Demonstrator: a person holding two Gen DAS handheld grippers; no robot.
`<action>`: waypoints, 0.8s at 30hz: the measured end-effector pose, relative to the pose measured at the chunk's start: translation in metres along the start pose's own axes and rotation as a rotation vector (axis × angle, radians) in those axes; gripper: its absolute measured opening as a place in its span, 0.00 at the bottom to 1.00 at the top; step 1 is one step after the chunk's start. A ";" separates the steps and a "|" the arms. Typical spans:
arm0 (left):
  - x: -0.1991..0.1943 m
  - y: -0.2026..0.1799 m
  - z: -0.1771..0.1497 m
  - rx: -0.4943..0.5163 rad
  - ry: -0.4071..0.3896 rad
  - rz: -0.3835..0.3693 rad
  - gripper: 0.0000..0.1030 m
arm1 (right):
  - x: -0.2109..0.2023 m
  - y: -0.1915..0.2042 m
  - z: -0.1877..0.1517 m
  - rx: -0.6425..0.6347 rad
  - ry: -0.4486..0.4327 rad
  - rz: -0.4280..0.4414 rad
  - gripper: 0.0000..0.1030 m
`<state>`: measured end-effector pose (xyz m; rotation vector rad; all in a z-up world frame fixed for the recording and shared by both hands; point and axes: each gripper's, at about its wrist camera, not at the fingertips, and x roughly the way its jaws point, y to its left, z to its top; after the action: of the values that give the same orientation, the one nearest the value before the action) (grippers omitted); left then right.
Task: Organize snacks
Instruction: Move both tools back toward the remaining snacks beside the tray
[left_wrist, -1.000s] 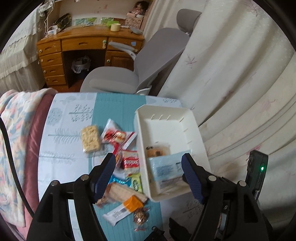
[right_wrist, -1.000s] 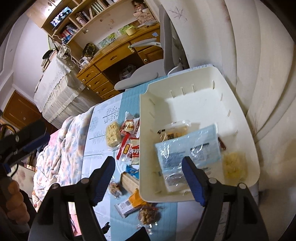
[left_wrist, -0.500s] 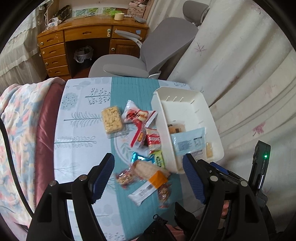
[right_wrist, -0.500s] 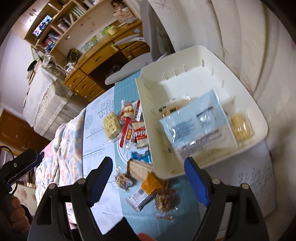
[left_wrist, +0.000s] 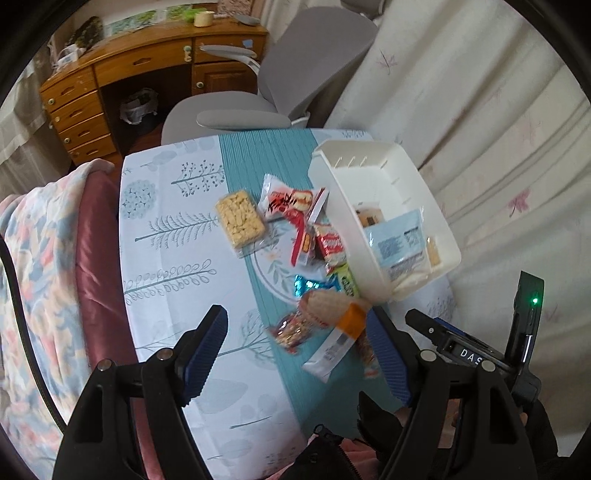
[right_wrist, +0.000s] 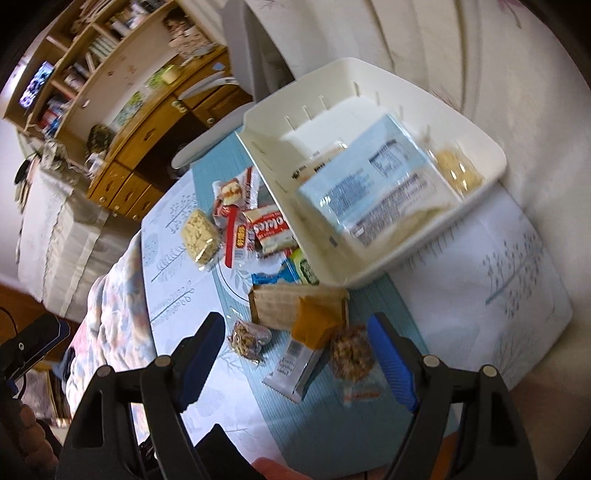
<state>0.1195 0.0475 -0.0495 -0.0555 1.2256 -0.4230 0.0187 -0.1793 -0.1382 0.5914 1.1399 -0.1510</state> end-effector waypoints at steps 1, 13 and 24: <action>0.002 0.004 -0.001 0.015 0.013 -0.001 0.74 | 0.002 0.001 -0.005 0.014 0.002 -0.009 0.78; 0.034 0.030 -0.001 0.138 0.102 0.058 0.74 | 0.032 0.011 -0.047 0.124 0.072 -0.069 0.78; 0.090 0.032 -0.013 0.183 0.200 0.125 0.74 | 0.066 0.005 -0.051 0.204 0.165 -0.072 0.78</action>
<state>0.1407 0.0483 -0.1432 0.2234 1.3731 -0.4369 0.0075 -0.1364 -0.2093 0.7547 1.3164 -0.2875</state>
